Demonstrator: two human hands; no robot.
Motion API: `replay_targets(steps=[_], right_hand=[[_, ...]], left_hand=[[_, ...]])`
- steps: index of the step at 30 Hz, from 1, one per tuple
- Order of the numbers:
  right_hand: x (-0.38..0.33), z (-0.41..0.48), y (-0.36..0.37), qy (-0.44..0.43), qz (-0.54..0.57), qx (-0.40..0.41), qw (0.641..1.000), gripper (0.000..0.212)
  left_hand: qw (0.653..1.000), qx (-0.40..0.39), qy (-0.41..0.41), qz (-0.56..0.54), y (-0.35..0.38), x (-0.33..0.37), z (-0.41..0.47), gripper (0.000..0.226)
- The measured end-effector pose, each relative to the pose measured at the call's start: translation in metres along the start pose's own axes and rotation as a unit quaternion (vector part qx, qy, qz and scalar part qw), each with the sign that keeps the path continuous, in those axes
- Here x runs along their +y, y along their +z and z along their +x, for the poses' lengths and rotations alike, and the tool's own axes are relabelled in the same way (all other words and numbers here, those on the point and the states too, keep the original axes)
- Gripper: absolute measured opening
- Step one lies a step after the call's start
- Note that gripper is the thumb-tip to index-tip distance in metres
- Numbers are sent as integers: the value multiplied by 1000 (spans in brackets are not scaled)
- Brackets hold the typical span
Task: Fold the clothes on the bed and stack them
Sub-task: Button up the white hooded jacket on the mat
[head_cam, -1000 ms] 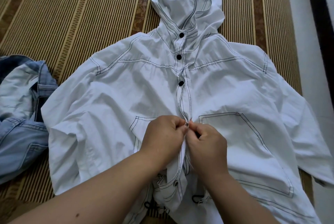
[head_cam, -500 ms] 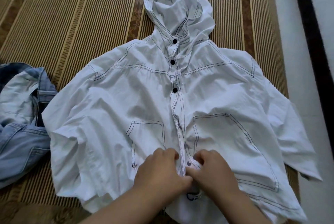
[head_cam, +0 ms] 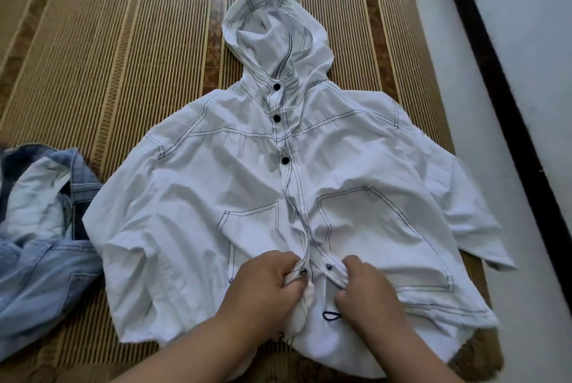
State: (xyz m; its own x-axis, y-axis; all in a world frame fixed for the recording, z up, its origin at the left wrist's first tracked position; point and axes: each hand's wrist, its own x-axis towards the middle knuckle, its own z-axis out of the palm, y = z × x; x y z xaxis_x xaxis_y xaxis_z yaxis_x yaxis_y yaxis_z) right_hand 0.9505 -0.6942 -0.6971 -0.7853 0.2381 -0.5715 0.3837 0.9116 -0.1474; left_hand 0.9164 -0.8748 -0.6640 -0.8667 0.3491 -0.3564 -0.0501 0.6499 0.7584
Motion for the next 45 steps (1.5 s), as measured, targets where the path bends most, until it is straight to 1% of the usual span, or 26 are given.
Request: replay_targets(steps=[3, 6, 8, 10, 12, 14, 16, 19, 21, 23, 24, 26, 27, 29, 30, 31, 32, 33, 34, 35, 37, 38, 39, 41, 42, 45], right_hand=[[4, -13, 1, 27, 83, 31, 996, 42], [16, -29, 8, -11, 56, 58, 997, 55], [30, -35, 6, -5, 54, 59, 997, 53], [42, -42, -3, -5, 83, 62, 995, 42], [51, -53, -15, -50, 116, 87, 988, 30], [54, -70, -29, -117, 171, 135, 969, 19], [53, -86, -41, -181, 200, 181, 946, 15], [48, -101, -40, -297, 163, 209, 917, 17], [46, -103, -26, -333, 92, 192, 919, 13], [46, -102, -2, -316, 3, 105, 943, 15], [48, -99, 12, -298, -22, 42, 953, 24], [56, -93, 33, -272, -34, -76, 959, 42], [58, -90, 39, -268, -36, -98, 958, 43], [58, -83, 47, -258, -4, -75, 963, 38], [56, -79, 46, -236, 32, -50, 970, 35], [53, -74, 43, -204, 72, -23, 976, 32], [48, -67, 39, -168, 117, 15, 979, 29], [43, -59, 36, -134, 161, 49, 976, 30], [36, -51, 33, -107, 201, 72, 971, 34], [30, -43, 31, -84, 239, 74, 965, 40], [19, -27, 28, -44, 280, 29, 958, 50], [14, -20, 28, -31, 274, 3, 961, 50], [10, -16, 29, -22, 255, -15, 966, 43], [7, -14, 30, -17, 211, -13, 977, 14], [7, -14, 31, -20, 204, -7, 979, 9], [11, -20, 27, -26, 227, 20, 973, 17]], left_hand=[[1000, 16, -14, 0, -7, -1, -7, 25], [999, 16, -29, 4, -6, 2, -16, 26], [999, -2, -43, -1, -4, 10, -22, 25], [997, -23, -67, 19, -3, 18, -29, 31], [995, -33, -84, 51, -1, 26, -37, 46], [993, 4, -104, 59, 3, 39, -50, 55], [990, 53, -113, 68, 8, 52, -59, 57], [984, 99, -94, 116, 19, 57, -69, 59], [983, 74, -82, 148, 32, 50, -76, 60], [978, 18, -97, 185, 48, 37, -82, 61], [974, -15, -107, 199, 54, 30, -85, 61], [967, -80, -117, 209, 66, 16, -88, 55], [965, -110, -117, 207, 71, 10, -88, 46], [953, -164, -122, 223, 75, 5, -86, 18], [949, -178, -129, 227, 76, 1, -84, 15], [950, -170, -136, 222, 77, -1, -82, 18], [960, -129, -143, 205, 79, -4, -79, 16], [970, -65, -147, 181, 81, -4, -77, 10], [976, 8, -151, 159, 82, -3, -72, 10], [975, 67, -157, 146, 85, -1, -66, 23], [967, 126, -182, 126, 90, 4, -54, 43], [961, 136, -205, 126, 93, 4, -48, 48], [956, 133, -224, 137, 94, 5, -42, 48], [949, 109, -241, 172, 97, 3, -34, 40], [947, 103, -243, 181, 96, 1, -32, 35], [950, 120, -232, 170, 88, -2, -28, 20]])
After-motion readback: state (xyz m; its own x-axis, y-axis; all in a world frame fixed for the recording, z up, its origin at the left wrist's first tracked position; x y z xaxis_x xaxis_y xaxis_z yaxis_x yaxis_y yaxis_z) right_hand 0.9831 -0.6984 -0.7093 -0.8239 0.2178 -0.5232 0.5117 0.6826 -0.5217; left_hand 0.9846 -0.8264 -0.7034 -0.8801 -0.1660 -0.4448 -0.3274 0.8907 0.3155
